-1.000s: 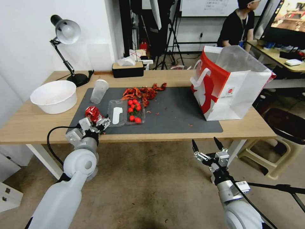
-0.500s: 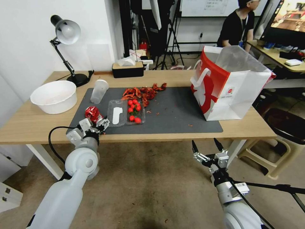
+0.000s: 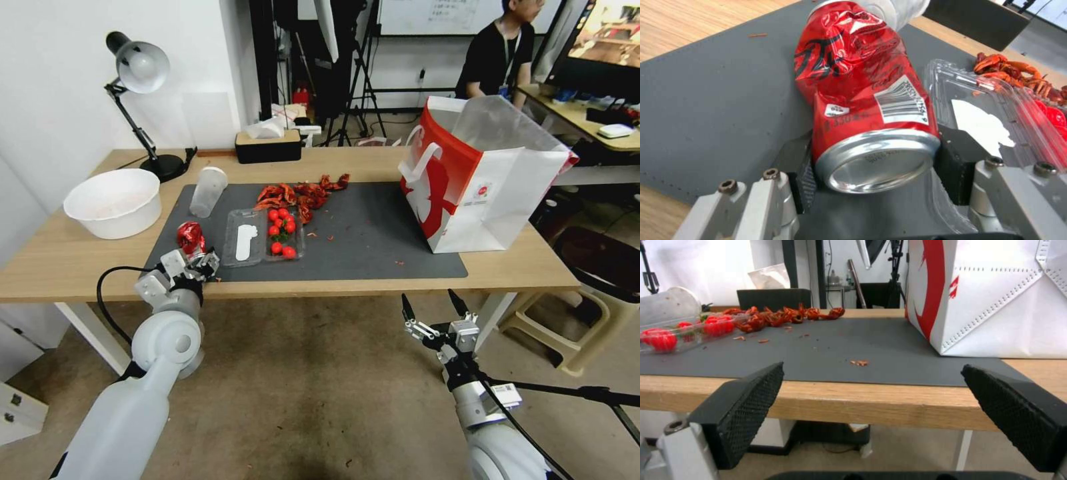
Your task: Pick up the trash from the table and place it into the takeout bag.
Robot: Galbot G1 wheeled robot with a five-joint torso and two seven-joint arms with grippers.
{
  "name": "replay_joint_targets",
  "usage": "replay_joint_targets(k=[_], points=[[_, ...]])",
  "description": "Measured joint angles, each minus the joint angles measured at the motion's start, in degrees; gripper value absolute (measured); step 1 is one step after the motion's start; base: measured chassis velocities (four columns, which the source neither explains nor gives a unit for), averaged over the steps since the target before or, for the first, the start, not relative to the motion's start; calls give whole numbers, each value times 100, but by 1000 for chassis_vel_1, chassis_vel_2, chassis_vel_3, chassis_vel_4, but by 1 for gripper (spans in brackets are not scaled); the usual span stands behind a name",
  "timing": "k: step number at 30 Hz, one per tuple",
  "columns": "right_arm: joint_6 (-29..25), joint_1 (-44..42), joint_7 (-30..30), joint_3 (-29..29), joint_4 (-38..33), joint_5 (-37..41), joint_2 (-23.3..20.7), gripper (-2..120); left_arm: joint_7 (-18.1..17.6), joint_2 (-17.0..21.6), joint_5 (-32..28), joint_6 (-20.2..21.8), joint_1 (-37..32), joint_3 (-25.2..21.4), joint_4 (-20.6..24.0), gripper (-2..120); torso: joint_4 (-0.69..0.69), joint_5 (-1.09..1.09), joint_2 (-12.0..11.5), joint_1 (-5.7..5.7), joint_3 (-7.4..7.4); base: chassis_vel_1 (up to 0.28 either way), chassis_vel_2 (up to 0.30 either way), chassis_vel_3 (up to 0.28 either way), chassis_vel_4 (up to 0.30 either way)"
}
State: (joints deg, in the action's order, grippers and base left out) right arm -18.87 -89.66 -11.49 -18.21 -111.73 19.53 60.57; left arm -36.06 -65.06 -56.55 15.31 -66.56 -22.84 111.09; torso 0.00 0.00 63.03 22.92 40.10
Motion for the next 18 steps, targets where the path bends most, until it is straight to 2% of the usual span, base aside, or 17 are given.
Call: replay_joint_targets(k=[3,6,10,12,13,16,17,18], points=[[0,7,0,5,9,-2,-1,100,143,-6,89,-60,-35,-6,-10,53,1,0,0,0,1,0,0,0,0],[1,10,0,15,16,-10,0,100,730,-8,363,-312,-170,-17,-6,53,0,-2,-1,0,1,0,0,0,0],[1,11,0,17,16,-12,0,100,996,17,507,-434,-237,-38,12,53,0,-1,-1,0,1,0,0,0,0],[2,13,2,20,7,-14,2,100,1375,80,760,-636,-330,-94,34,53,0,-1,-1,0,1,0,0,0,0],[2,13,2,20,7,-14,2,100,1375,80,760,-636,-330,-94,34,53,0,-1,-1,0,1,0,0,0,0],[2,7,4,25,-6,-18,11,100,1904,237,957,-910,-403,-197,36,53,2,-1,-1,0,1,0,0,0,0],[2,7,4,25,-6,-18,11,100,1904,237,957,-910,-403,-197,36,53,2,-1,-1,0,1,0,0,0,0],[2,4,6,27,-13,-20,16,100,2169,303,965,-1042,-400,-229,17,53,1,0,-1,0,1,0,0,0,0]])
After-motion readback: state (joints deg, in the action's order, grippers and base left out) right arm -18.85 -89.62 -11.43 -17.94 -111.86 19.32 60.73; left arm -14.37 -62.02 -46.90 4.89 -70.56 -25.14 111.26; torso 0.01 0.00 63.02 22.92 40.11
